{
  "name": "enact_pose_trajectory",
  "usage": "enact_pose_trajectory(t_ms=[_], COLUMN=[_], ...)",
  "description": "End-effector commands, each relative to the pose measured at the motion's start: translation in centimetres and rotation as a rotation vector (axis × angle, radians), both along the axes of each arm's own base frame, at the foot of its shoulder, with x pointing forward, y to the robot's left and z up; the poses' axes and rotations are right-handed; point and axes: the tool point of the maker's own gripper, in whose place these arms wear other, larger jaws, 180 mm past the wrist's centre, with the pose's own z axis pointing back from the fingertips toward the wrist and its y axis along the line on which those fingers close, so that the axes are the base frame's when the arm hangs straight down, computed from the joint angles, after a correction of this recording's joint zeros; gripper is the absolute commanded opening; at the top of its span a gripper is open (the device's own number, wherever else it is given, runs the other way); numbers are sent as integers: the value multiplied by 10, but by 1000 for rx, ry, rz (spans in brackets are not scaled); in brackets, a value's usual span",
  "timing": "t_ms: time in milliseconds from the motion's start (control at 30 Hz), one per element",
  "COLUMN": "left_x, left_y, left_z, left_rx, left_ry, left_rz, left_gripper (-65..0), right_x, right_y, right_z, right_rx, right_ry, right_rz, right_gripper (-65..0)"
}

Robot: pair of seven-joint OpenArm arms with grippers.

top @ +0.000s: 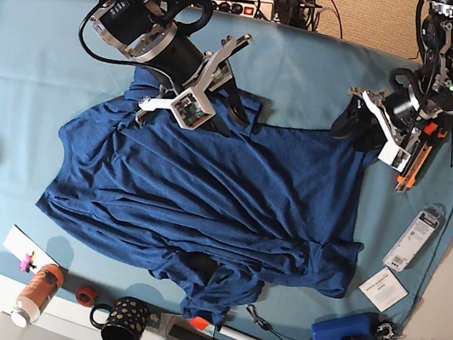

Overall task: Layout the t-shirt on the table in an organized manner, then fold the t-shirt properly
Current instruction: 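Move the right gripper over the shirt's shoulder and grasp the fabric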

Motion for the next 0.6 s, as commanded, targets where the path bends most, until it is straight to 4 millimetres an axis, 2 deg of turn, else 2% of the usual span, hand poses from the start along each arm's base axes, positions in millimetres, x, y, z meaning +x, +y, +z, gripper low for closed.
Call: enact_pose_trajectory(t_ms=[0, 333, 367, 467, 500, 567], left_x=[-13, -13, -13, -13, -13, -13], left_y=[5, 5, 5, 5, 5, 5], left_z=[-14, -14, -14, -14, -14, -14], left_rx=[58, 58, 58, 58, 58, 58], left_ry=[67, 67, 67, 67, 67, 67], left_rz=[-25, -25, -25, -25, -25, -25], left_gripper=[-285, -285, -285, -285, -285, -285], right_x=[3, 5, 6, 12, 15, 22], right_y=[4, -1, -3, -9, -13, -22], right_z=[13, 10, 8, 9, 10, 12], right_rx=[39, -1, -15, -17, -12, -14], right_ry=[-45, -50, -52, -55, -58, -72], right_rz=[6, -14, -20, -69, -106, -167], right_gripper=[-476, -473, -448, -315, -292, -289])
